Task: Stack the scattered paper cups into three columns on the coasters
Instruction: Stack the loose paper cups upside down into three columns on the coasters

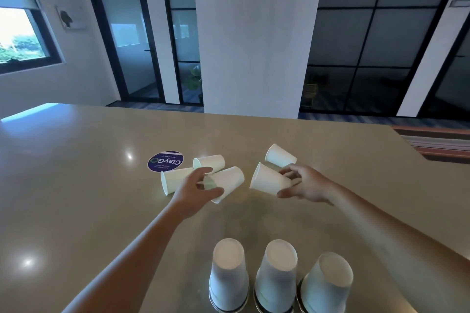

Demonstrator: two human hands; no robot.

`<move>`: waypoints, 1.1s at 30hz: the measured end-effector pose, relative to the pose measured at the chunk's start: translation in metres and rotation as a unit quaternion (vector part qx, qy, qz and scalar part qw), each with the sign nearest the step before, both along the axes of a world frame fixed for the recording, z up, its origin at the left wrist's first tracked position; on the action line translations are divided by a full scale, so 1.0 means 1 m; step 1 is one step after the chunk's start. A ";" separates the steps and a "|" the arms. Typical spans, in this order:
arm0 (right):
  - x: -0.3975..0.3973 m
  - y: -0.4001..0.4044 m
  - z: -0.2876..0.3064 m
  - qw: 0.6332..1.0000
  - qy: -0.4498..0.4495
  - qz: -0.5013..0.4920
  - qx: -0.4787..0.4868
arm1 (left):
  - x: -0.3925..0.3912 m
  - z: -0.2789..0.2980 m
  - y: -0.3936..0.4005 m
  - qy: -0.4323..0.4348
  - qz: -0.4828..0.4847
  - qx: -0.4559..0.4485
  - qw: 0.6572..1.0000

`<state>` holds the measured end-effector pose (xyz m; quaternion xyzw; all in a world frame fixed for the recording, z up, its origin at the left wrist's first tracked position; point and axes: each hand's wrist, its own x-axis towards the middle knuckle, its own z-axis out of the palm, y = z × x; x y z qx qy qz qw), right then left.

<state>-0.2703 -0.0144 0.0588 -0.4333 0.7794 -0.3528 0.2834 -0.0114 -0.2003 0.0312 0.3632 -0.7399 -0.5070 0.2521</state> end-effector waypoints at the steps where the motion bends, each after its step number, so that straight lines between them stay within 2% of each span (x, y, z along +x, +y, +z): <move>1: 0.001 0.009 0.007 1.000 -0.014 0.003 -0.010 | 0.001 0.007 0.003 0.021 -0.016 0.019 0.999; 4: 0.004 0.030 0.023 0.999 -0.034 0.006 -0.041 | 0.002 0.032 0.018 0.074 -0.074 0.063 0.993; 7: 0.011 0.048 0.037 0.994 -0.071 0.017 -0.076 | 0.002 0.051 0.034 0.088 -0.137 0.085 0.983; 16: 0.036 0.096 0.064 0.985 -0.084 0.042 -0.147 | -0.012 0.083 0.088 0.056 -0.295 0.063 0.952; 23: 0.067 0.145 0.087 0.963 -0.105 -0.011 -0.247 | -0.015 0.086 0.130 0.053 -0.409 0.020 0.911; 26: 0.077 0.165 0.088 0.966 -0.060 -0.030 -0.251 | -0.022 0.086 0.152 0.022 -0.431 -0.008 0.902; 29: 0.085 0.180 0.087 0.976 0.046 -0.039 -0.208 | -0.027 0.084 0.167 -0.033 -0.425 -0.099 0.899; 33: 0.101 0.189 0.083 0.978 0.116 -0.041 -0.167 | -0.030 0.078 0.177 -0.086 -0.407 -0.183 0.891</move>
